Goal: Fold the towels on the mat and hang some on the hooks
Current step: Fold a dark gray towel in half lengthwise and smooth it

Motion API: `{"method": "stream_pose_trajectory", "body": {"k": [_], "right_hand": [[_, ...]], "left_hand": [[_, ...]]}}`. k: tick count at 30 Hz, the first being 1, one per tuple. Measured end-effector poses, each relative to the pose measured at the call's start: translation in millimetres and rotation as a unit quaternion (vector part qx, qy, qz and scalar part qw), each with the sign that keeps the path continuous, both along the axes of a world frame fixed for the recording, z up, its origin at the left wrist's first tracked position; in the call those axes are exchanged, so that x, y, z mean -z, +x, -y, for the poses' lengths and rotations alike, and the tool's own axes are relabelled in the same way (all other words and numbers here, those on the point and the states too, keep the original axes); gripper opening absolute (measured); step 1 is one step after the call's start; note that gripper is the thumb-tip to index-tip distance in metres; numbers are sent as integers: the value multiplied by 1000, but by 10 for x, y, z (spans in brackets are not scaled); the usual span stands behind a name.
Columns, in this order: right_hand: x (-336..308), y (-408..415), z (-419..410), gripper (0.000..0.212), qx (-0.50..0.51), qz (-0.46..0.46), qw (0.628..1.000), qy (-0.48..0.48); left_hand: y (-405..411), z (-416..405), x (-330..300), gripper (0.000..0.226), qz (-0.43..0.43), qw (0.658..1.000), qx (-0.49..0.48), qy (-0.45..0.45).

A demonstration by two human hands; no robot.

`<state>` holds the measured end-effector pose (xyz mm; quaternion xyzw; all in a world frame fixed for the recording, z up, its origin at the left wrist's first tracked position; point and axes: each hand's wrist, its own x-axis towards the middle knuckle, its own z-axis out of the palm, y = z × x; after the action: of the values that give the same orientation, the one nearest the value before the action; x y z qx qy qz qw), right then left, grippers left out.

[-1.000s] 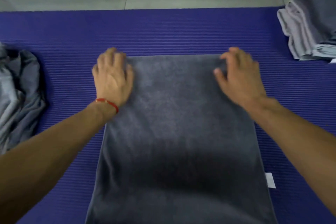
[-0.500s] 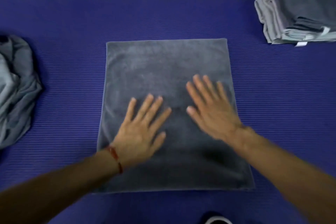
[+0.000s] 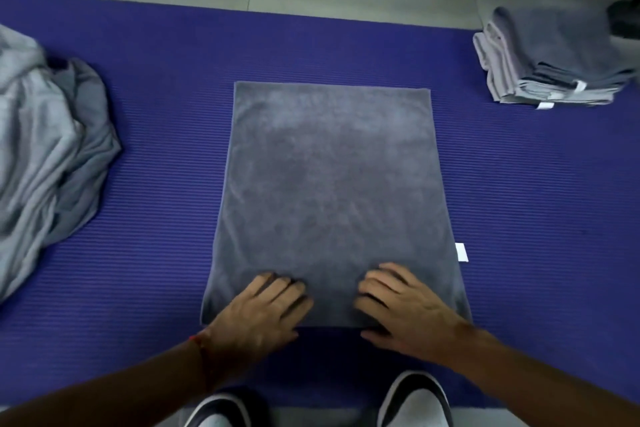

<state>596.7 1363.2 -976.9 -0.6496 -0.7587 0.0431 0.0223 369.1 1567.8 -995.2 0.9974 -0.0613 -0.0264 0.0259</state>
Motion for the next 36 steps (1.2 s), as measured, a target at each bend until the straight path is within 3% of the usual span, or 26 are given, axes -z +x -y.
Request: {"method": "stream_pose_trajectory", "body": {"k": [6, 12, 17, 23, 27, 29, 31, 33, 36], "right_hand": [[111, -167, 116, 11, 88, 34, 993, 77], [86, -123, -60, 7, 177, -25, 974, 142], [103, -35, 37, 18, 141, 6, 985, 103], [-80, 125, 59, 35, 182, -56, 976, 102], [-157, 257, -32, 52, 195, 9, 976, 94], [-187, 221, -72, 37, 165, 19, 980, 108], [-180, 110, -70, 9, 80, 1, 990, 114], [-127, 17, -15, 18, 23, -5, 997, 73], [-9, 22, 75, 16, 36, 26, 998, 54]], "left_hand": [[45, 124, -136, 43, 96, 994, -6, 45], [166, 144, -211, 34, 79, 994, -75, 31], [20, -73, -190, 39, 58, 994, -86, -23], [14, -352, -319, 24, 37, 969, -186, -160], [235, -475, -466, 15, 90, 974, -200, -57], [279, -476, -502, 21, 123, 977, -170, 21], [216, -353, -466, 16, 130, 988, -73, 47], [76, -157, -341, 12, 114, 993, -8, 17], [-111, 10, -110, 23, 80, 997, -17, -9]]}}
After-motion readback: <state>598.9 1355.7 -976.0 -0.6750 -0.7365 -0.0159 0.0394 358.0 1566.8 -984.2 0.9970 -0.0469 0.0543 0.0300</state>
